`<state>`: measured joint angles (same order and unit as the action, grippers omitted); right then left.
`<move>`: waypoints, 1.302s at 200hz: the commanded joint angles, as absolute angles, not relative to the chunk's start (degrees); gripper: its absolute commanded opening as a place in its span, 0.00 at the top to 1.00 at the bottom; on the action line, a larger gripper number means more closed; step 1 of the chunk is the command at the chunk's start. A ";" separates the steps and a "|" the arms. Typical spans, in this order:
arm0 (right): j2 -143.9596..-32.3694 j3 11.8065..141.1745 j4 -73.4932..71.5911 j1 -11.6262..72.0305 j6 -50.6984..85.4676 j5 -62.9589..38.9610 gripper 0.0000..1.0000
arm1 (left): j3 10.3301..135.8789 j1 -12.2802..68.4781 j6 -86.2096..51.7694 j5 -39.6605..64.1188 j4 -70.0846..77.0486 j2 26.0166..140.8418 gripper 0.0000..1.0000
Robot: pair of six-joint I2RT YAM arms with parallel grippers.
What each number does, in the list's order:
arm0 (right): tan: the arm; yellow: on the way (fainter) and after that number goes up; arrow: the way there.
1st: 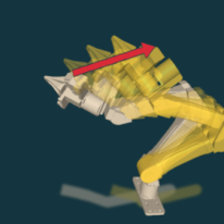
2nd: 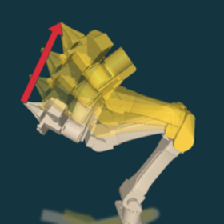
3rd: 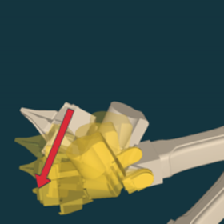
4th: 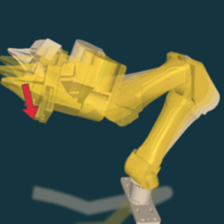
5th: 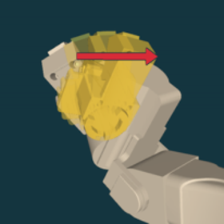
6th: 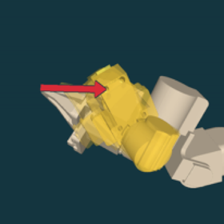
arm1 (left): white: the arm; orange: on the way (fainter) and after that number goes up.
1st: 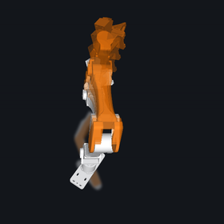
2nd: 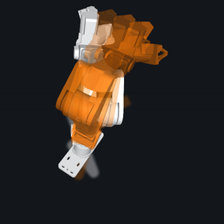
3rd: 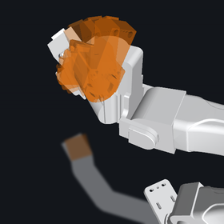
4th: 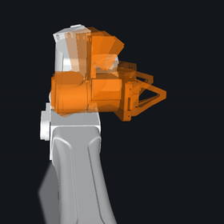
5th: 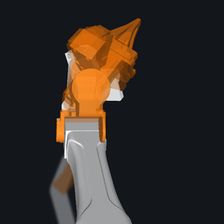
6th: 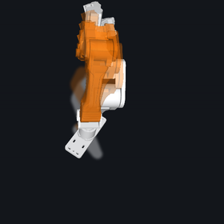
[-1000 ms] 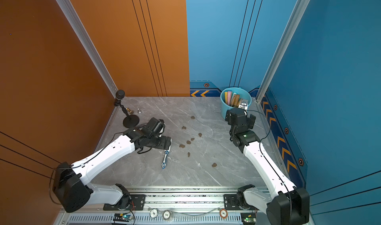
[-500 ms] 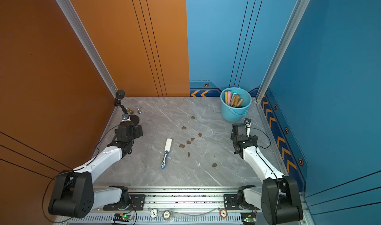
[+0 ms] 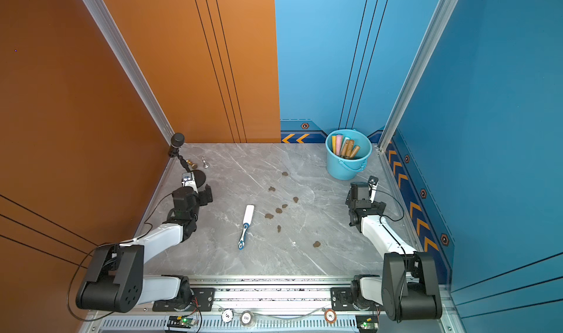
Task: Brush the soil off the hand trowel and place it into the bucket
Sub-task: Reset both arms
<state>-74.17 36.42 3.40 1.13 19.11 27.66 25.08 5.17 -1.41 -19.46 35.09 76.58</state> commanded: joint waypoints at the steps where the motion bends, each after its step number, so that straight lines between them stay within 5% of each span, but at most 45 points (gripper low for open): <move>1: -76.57 37.52 2.76 0.52 17.77 27.99 0.01 | 21.65 5.85 1.02 -18.43 44.26 80.01 0.02; 47: -78.22 32.29 -17.67 0.70 14.31 25.48 0.01 | 19.62 5.50 1.90 -19.54 60.25 91.22 0.02; 136: -85.57 25.34 -41.69 3.42 3.63 14.28 0.00 | 20.93 3.16 -1.37 -18.33 54.03 89.33 0.02; 164: -88.54 20.05 -54.54 3.16 5.06 17.62 0.01 | 20.87 3.34 -1.25 -18.53 53.96 89.32 0.02; 260: -87.72 20.49 -51.88 2.83 5.80 17.91 0.01 | 21.04 4.04 -0.67 -19.26 53.97 89.43 0.02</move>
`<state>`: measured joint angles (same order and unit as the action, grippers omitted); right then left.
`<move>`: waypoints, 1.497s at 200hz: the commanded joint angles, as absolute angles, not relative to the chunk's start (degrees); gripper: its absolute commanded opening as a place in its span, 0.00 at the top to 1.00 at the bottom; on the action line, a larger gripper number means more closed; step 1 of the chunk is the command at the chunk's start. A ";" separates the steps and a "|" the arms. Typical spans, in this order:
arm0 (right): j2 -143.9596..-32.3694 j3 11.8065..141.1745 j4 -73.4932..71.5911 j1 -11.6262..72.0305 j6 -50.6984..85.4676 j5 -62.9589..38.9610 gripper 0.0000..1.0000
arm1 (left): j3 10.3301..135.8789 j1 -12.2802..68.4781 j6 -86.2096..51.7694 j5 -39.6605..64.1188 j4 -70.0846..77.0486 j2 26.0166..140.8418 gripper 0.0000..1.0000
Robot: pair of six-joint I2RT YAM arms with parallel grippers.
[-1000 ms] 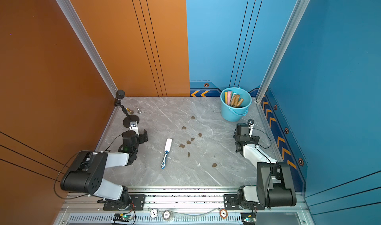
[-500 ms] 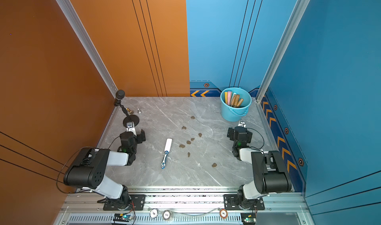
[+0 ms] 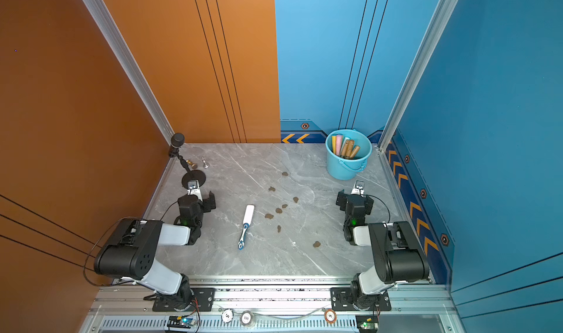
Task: Brush the soil off the hand trowel and place it into the bucket
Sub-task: Reset both arms
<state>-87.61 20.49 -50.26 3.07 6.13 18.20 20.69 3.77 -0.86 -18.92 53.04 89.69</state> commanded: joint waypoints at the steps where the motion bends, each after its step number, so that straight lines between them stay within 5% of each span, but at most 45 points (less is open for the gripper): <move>1: -87.72 20.48 -51.87 2.78 5.80 17.83 0.01 | 21.02 4.04 -0.68 -19.30 54.01 89.41 0.02; 72: -87.89 21.81 -49.44 1.94 4.57 11.83 0.01 | 22.15 0.36 -0.63 -5.93 51.09 89.12 0.02; 299: -87.80 21.62 -50.01 2.99 3.78 13.48 0.01 | 22.44 1.54 0.66 -7.51 51.09 89.52 0.02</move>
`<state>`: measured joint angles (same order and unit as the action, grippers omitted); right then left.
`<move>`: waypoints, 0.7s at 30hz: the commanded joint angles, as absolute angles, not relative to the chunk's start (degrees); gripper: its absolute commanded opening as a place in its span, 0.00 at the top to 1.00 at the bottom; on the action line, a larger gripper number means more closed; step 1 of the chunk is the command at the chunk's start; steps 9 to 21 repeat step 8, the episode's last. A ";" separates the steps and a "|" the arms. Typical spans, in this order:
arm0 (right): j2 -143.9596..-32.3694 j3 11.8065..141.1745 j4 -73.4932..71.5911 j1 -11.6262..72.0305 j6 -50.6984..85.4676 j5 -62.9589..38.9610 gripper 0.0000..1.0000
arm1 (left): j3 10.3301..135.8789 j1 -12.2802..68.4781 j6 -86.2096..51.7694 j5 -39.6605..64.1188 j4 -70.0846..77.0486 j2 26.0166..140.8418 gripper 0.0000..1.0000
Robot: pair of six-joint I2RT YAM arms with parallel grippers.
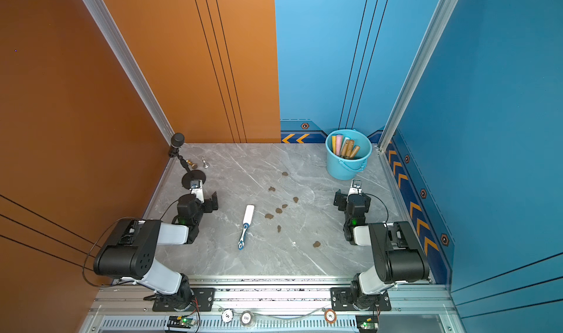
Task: Brush the soil off the hand trowel and place it into the bucket
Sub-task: Reset both arms
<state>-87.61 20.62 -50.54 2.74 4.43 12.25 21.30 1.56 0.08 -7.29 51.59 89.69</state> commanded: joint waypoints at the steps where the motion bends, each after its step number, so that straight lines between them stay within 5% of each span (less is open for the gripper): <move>1: -87.80 21.62 -50.01 2.99 3.78 13.51 0.01 | 22.43 1.52 0.68 -7.49 51.12 89.54 0.02; 21: -87.76 21.62 -50.01 2.99 3.77 13.53 0.01 | 22.13 1.22 0.24 -6.82 51.15 89.04 0.02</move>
